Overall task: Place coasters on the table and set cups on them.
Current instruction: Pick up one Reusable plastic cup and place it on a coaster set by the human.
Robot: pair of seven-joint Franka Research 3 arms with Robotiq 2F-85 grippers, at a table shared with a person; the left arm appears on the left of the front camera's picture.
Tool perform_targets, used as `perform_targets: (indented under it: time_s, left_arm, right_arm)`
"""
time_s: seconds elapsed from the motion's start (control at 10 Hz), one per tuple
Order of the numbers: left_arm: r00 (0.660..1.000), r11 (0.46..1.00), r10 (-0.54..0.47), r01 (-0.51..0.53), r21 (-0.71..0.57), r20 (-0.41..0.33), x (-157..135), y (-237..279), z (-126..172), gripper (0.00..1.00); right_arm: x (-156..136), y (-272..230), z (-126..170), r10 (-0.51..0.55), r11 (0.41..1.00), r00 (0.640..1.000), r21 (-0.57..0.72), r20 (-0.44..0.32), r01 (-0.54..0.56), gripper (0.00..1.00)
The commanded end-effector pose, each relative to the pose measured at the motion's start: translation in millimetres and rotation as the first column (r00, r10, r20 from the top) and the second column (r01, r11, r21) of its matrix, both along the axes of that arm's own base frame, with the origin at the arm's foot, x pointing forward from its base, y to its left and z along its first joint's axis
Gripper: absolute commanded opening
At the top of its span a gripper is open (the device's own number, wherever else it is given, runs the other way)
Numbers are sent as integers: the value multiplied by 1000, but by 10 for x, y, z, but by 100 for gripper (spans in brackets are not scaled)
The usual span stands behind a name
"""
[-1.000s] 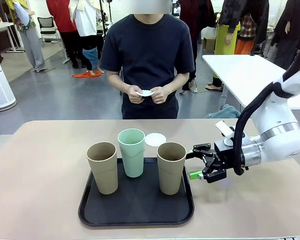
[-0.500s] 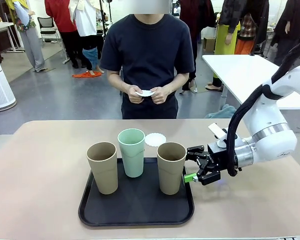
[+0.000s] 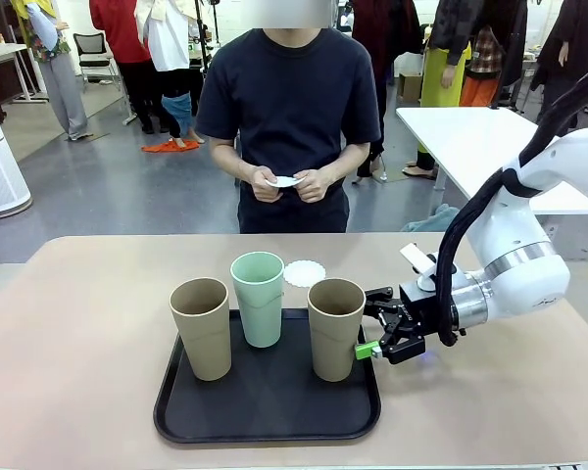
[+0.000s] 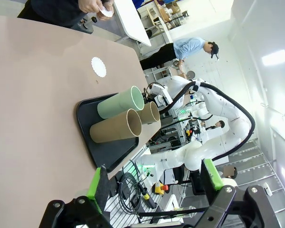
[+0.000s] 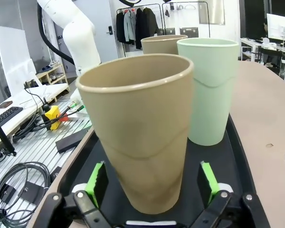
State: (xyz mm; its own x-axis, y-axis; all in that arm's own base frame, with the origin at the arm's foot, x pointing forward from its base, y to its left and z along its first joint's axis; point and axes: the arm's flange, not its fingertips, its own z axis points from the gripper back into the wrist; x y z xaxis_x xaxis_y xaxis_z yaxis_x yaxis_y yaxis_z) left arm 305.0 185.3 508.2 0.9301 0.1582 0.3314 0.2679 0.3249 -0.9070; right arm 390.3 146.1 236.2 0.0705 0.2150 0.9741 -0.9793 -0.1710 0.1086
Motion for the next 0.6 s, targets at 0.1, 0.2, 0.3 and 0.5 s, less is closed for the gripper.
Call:
perform_targets:
  time_s: [0.1,0.2,0.3,0.5]
  left_arm:
    - [1000,1000,1,-1,-16,7,-11,9,18,100]
    - [1000,1000,1,-1,-16,7,-11,9,18,100]
    - [1000,1000,1,-1,-16,7,-11,9,18,100]
    - [1000,1000,1,-1,-16,7,-11,9,18,100]
  right_arm:
    - [45,117,-50,-15,1000,1000,6,11,15,100]
    - [41,125,-47,-12,1000,1000,6,10,12,100]
    - [33,135,-47,-8,1000,1000,6,5,8,100]
    - [52,186,-45,-1,1000,1000,7,-4,1,100]
